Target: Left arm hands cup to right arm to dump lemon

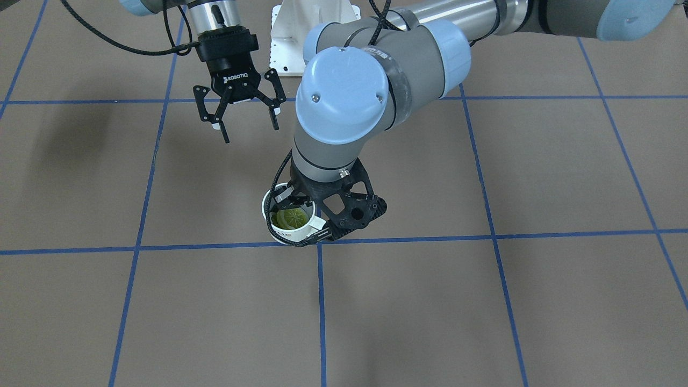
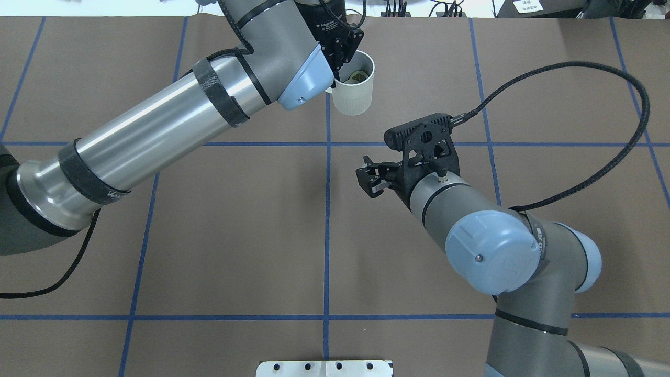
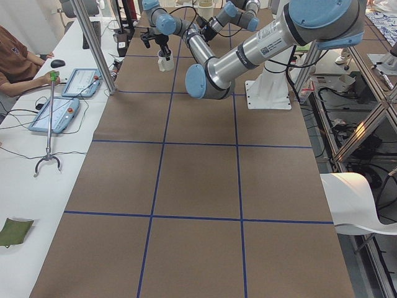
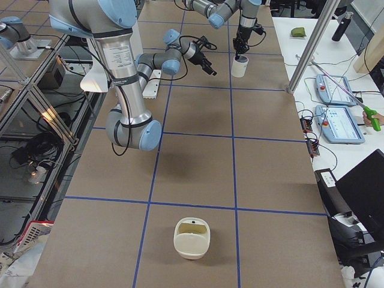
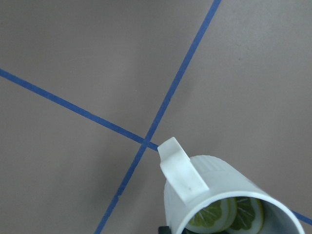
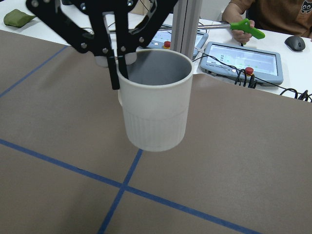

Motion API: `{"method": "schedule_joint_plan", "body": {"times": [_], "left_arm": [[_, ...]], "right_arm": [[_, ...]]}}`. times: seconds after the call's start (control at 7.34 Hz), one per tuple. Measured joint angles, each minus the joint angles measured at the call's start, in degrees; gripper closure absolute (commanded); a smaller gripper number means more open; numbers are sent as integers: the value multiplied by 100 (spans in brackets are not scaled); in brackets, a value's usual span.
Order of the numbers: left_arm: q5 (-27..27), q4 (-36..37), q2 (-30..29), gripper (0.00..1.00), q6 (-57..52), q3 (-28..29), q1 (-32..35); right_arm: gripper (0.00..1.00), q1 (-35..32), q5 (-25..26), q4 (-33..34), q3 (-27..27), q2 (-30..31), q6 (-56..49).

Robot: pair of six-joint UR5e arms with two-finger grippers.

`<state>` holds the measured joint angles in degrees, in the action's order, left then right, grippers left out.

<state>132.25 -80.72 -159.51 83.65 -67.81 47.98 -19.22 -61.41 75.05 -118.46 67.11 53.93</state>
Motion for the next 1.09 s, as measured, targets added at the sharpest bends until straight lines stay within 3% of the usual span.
{"method": "schedule_joint_plan", "body": {"times": [0.14, 0.54, 1.09], "left_arm": [[100, 318, -27, 100, 7, -164, 26], [234, 956, -44, 100, 35, -641, 28], [194, 1061, -28, 100, 160, -759, -79]], "right_arm": [[5, 228, 384, -130, 73, -5, 206], [5, 657, 1426, -1763, 912, -7, 337], [6, 744, 2252, -2037, 1094, -76, 67]]}}
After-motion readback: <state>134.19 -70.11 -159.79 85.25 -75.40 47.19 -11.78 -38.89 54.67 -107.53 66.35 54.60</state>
